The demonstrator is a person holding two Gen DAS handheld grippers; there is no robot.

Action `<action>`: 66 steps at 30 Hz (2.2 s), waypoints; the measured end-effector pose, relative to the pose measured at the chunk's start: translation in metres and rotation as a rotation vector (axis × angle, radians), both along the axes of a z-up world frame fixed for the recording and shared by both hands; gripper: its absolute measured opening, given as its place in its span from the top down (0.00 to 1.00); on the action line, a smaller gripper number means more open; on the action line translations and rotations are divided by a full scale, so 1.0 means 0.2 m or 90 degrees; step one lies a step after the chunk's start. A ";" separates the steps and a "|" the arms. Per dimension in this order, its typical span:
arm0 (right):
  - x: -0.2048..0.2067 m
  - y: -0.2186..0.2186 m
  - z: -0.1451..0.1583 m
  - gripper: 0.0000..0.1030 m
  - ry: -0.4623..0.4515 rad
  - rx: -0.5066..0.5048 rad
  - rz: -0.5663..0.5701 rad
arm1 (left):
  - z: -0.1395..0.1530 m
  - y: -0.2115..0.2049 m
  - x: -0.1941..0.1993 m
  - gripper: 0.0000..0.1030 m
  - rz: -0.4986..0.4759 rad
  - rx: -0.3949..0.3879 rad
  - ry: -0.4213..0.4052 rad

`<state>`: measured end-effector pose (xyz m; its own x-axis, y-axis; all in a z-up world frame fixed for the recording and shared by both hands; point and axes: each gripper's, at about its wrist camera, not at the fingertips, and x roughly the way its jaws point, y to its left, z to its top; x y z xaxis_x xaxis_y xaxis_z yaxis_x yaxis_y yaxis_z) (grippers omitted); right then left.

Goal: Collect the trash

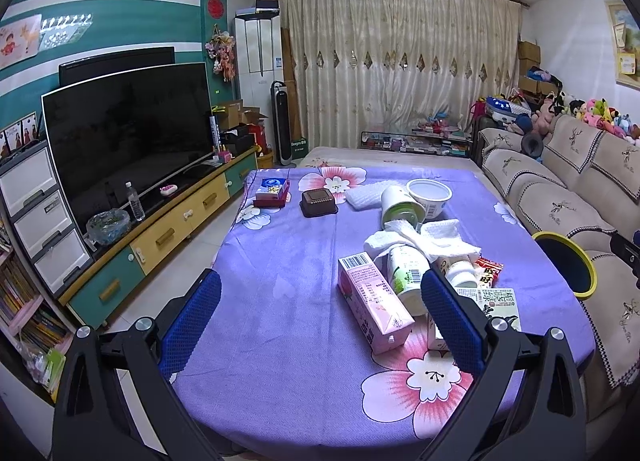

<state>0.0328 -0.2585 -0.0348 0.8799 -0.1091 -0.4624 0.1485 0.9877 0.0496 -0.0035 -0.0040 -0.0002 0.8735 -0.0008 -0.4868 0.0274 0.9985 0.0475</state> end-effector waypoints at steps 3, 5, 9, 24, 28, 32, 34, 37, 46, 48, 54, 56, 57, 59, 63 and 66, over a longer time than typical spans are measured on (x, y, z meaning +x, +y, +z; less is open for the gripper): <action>0.00 0.00 0.00 0.06 0.001 -0.001 0.000 | 0.00 0.00 0.00 0.04 0.000 0.000 -0.001; 0.00 0.00 0.00 0.06 0.001 0.000 0.001 | 0.00 0.00 0.00 0.04 0.000 0.000 0.000; 0.00 0.00 -0.01 0.06 0.000 0.002 -0.001 | 0.00 0.00 0.00 0.04 -0.001 0.000 0.000; 0.02 0.02 -0.02 0.06 0.005 0.000 0.005 | -0.01 0.00 0.00 0.04 -0.001 0.003 0.002; 0.03 0.02 -0.02 0.06 0.006 0.001 0.005 | -0.02 0.00 0.00 0.04 -0.001 0.004 0.003; 0.03 0.02 -0.02 0.06 0.005 0.002 0.005 | -0.03 0.00 0.01 0.04 -0.001 0.004 0.004; 0.03 0.02 -0.02 0.06 0.005 0.001 0.004 | -0.02 0.00 0.01 0.04 -0.001 0.004 0.004; 0.03 0.02 -0.02 0.06 0.005 0.002 0.004 | -0.03 0.00 0.00 0.04 -0.002 0.004 0.004; 0.06 0.03 -0.04 0.06 0.012 0.004 0.005 | -0.03 0.00 0.00 0.04 -0.001 0.005 0.006; 0.06 0.03 -0.05 0.06 0.014 0.004 0.005 | -0.04 0.00 0.00 0.04 0.000 0.007 0.007; 0.09 0.03 -0.07 0.06 0.024 0.007 0.007 | -0.06 0.01 0.02 0.04 -0.001 0.010 0.016; 0.09 0.03 -0.08 0.06 0.026 0.008 0.008 | -0.06 0.01 0.03 0.04 -0.001 0.011 0.019; 0.10 0.03 -0.08 0.06 0.029 0.007 0.010 | -0.06 0.02 0.03 0.04 0.000 0.012 0.021; 0.13 0.03 -0.08 0.06 0.032 0.009 0.018 | -0.06 0.02 0.04 0.04 0.000 0.013 0.023; 0.22 0.01 -0.07 0.06 0.038 0.030 0.051 | -0.08 0.02 0.07 0.04 0.005 0.018 0.034; 0.35 0.02 -0.07 0.06 0.057 0.039 0.081 | -0.09 0.02 0.10 0.04 0.005 0.022 0.038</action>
<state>0.1035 -0.2539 -0.0491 0.8398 0.0317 -0.5420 0.0285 0.9943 0.1023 0.0162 0.0002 -0.0182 0.8430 0.0235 -0.5375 0.0233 0.9965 0.0802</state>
